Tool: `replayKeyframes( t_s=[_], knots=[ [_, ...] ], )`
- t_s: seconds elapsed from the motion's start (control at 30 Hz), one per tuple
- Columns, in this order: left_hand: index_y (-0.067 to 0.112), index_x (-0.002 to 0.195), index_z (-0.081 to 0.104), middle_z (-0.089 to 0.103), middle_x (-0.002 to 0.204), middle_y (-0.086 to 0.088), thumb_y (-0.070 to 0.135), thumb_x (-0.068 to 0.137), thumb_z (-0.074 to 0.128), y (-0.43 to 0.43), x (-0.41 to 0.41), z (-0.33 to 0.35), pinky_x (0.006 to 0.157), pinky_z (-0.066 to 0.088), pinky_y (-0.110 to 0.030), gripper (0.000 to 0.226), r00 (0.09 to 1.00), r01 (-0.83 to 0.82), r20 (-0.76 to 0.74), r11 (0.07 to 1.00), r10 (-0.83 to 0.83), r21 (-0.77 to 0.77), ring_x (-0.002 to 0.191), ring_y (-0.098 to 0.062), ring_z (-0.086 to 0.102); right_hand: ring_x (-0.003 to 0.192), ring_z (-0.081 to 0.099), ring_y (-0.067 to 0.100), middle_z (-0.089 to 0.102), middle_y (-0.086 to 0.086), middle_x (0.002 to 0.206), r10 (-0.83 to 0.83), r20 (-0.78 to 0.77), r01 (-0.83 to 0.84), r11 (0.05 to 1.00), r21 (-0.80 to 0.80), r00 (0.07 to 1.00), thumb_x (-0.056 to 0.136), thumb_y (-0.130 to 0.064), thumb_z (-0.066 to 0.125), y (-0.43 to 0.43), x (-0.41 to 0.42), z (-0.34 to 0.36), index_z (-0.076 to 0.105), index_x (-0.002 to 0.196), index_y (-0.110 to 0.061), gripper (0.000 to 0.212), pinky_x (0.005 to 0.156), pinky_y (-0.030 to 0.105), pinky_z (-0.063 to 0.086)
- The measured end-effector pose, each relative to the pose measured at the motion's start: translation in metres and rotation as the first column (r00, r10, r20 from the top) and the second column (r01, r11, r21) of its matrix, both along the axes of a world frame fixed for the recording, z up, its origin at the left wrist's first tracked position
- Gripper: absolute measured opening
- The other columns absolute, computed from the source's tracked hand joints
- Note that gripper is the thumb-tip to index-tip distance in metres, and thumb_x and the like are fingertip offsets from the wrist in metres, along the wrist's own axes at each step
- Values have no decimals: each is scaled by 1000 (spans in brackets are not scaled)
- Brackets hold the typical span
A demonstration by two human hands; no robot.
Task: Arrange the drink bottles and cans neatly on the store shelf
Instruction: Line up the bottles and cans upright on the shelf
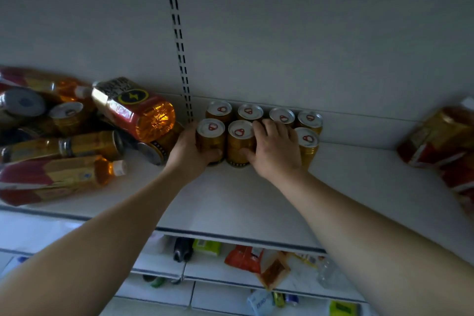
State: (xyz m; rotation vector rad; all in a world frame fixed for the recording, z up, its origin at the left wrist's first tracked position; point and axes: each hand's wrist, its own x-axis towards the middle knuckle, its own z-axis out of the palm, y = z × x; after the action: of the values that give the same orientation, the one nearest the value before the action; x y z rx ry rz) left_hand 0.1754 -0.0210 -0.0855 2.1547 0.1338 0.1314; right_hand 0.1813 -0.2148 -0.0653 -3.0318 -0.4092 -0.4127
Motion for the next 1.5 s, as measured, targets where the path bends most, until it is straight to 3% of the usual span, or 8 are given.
replayKeyframes(
  t_s=[0.2, 0.33, 0.63, 0.77, 1.1, 1.27, 1.37, 1.5],
  knots=[
    [22, 130, 41, 58, 123, 1, 24, 73, 79, -5, 11, -3, 92, 43, -32, 68, 999, 35, 17, 997, -33, -66, 113, -18, 54, 145, 15, 31, 21, 7, 155, -158, -41, 160, 985, 66, 987, 77, -69, 61, -28, -8, 11, 24, 151, -25, 93, 116, 53, 15],
    [17, 130, 36, 53, 115, 1, 15, 70, 82, -5, 13, 2, 92, 42, -32, 76, 998, 45, -30, 984, -51, -171, 107, -15, 50, 143, 21, 36, 7, 10, 161, -272, -292, 343, 911, 227, 917, 77, -66, 65, -58, -10, 11, 11, 154, -30, 100, 110, 49, 30],
    [36, 92, 44, 56, 92, 15, 2, 65, 83, -18, 11, 2, 88, 43, -28, 58, 998, 61, 7, 972, -61, -229, 91, -6, 55, 140, 27, 33, 13, 3, 160, -213, -255, 295, 891, 346, 943, 74, -57, 74, -64, -8, 7, 48, 136, -34, 71, 110, 39, 31],
    [25, 116, 52, 65, 111, 9, 25, 51, 91, -23, 13, 0, 95, 50, -41, 75, 998, 57, -18, 970, -63, -238, 106, -11, 62, 142, 24, 29, 15, 0, 159, -198, -264, 291, 878, 380, 944, 72, -54, 75, -73, -6, 6, 48, 136, -32, 73, 110, 37, 28],
    [19, 132, 36, 55, 115, 5, 5, 63, 85, -31, 8, 12, 90, 42, -30, 86, 998, 33, -36, 976, -42, -216, 110, -15, 54, 142, 21, 33, 3, -5, 163, -244, -370, 281, 958, 48, 896, 74, -83, 47, -79, -2, 19, 12, 153, -34, 99, 108, 49, 31],
    [13, 145, 18, 48, 115, 5, 11, 72, 81, -23, -20, 40, 94, 44, -32, 97, 993, 43, -108, 995, -53, -93, 109, -14, 47, 147, 12, 32, 11, 3, 162, -113, -301, 115, 993, -11, 947, 74, -89, 32, -65, 8, 48, 13, 153, -32, 99, 115, 57, 19],
    [17, 138, 32, 50, 102, 13, 12, 80, 73, -18, -47, 53, 78, 42, -11, 71, 989, 96, -123, 991, -84, 90, 94, -7, 49, 146, 18, 31, 18, 5, 161, 4, -291, -2, 1000, 8, 957, 79, -85, 30, -44, 19, 63, 15, 153, -28, 95, 115, 53, 23],
    [25, 149, 21, 38, 148, -2, 44, 82, 69, 12, -87, 58, 102, 37, -29, 85, 970, 64, -241, 953, 9, 295, 129, -22, 43, 142, 27, 31, 26, 5, 159, 136, -305, -141, 990, 4, 943, 80, -83, 33, 1, 23, 73, 21, 153, -26, 93, 112, 50, 29]
  ],
)
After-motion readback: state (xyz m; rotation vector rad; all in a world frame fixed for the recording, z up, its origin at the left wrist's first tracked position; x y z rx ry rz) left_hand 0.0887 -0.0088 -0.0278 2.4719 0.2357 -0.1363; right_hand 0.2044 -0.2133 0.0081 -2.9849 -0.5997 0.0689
